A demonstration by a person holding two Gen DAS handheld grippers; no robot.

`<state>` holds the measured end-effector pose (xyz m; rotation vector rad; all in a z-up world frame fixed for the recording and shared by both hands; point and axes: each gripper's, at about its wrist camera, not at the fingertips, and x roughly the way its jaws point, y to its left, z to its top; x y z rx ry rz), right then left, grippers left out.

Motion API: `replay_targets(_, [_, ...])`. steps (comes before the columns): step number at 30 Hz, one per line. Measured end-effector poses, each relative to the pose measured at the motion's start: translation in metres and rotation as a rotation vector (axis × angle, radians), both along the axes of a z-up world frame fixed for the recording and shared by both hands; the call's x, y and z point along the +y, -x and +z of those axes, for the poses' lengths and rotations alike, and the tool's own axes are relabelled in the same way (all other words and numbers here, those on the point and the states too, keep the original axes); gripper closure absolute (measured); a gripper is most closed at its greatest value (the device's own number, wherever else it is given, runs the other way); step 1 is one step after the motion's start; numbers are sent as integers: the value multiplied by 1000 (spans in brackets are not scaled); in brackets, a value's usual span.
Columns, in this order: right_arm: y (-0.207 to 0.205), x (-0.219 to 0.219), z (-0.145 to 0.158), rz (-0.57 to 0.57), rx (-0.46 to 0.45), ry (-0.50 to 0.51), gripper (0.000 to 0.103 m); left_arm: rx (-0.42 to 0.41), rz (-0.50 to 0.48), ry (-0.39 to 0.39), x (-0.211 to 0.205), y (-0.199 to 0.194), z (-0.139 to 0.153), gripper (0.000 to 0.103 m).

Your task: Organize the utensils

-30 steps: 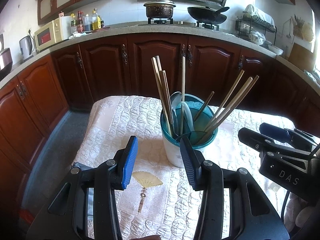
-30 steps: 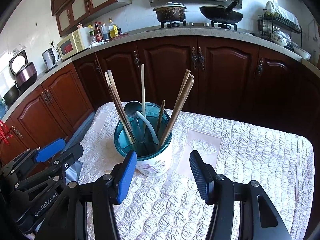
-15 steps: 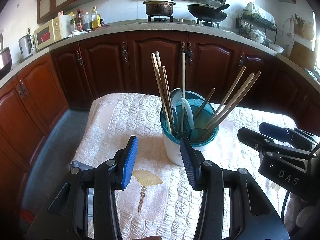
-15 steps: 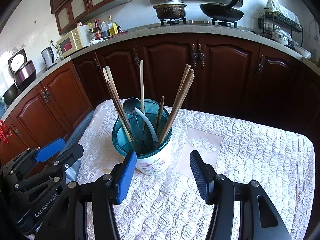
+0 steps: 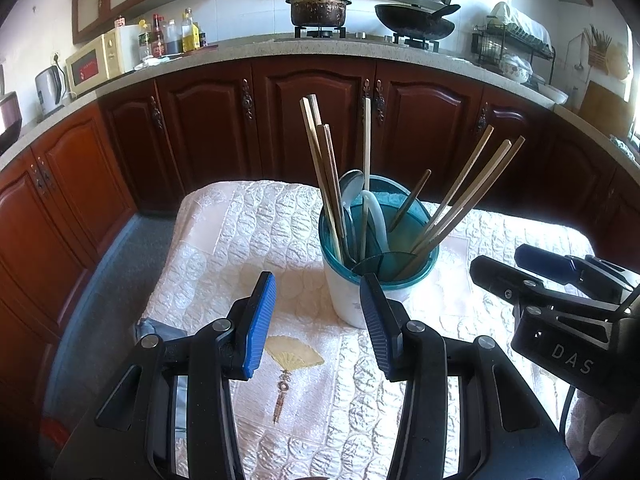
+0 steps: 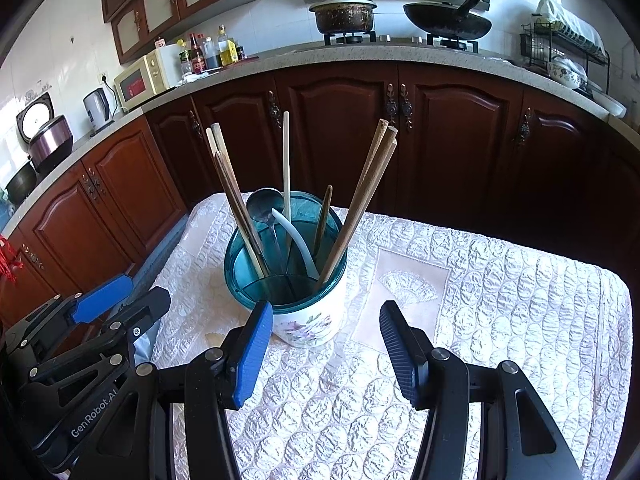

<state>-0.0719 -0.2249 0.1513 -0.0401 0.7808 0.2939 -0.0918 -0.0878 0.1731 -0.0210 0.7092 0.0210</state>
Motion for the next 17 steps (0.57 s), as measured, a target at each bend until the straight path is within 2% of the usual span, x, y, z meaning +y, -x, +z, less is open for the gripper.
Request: replay_targets(17, [-3, -6, -11, -3, 17, 1, 49, 28, 0, 21, 1, -7, -9, 60])
